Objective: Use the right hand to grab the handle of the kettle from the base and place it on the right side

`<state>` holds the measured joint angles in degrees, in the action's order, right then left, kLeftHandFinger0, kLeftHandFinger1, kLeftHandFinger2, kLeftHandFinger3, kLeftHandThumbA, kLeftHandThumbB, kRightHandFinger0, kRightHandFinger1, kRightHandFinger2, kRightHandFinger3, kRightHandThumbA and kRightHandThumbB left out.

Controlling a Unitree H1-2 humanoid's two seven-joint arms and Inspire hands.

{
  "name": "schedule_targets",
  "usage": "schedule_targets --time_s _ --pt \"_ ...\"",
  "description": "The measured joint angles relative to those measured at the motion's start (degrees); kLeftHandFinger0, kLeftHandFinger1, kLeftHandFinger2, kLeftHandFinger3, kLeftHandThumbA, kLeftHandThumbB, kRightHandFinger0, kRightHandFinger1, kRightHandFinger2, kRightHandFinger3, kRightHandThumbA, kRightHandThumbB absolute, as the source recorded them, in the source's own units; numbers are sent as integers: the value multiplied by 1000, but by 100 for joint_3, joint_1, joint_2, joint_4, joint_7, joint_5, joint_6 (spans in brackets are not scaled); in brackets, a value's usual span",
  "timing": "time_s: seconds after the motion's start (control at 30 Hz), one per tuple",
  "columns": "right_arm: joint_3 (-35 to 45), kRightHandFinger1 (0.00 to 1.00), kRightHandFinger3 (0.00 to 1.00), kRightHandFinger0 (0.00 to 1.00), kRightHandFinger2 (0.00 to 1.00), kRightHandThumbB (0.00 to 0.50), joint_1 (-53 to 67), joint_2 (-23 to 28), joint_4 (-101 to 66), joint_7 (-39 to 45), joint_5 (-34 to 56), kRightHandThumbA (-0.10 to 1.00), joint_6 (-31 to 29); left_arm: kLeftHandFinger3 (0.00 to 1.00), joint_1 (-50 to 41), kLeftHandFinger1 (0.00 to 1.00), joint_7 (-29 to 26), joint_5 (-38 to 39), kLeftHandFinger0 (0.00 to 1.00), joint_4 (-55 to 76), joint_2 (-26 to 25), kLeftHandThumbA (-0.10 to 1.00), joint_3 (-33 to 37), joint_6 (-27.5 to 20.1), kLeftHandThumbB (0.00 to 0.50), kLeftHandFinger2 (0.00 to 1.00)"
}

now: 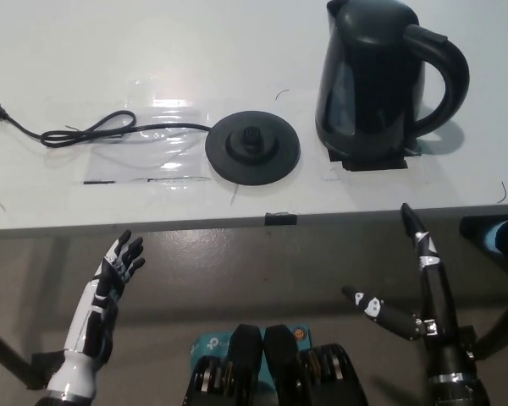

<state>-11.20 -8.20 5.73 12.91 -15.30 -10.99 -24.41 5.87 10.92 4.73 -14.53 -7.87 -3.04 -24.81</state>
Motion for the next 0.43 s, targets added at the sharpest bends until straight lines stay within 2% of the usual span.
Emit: schedule_targets --time_s 0.27,0.43 --pt "51 1000 1000 1000 1000 261 6 -8 51 309 213 1000 0 1000 4 1000 -2 -46 1000 -11 -10 1000 -10 -1 500 1000" --pt "84 1000 1000 1000 1000 268 100 -12 52 387 248 1000 0 1000 -30 1000 -1 -61 1000 -11 -9 1000 -6 -1 500 1000"
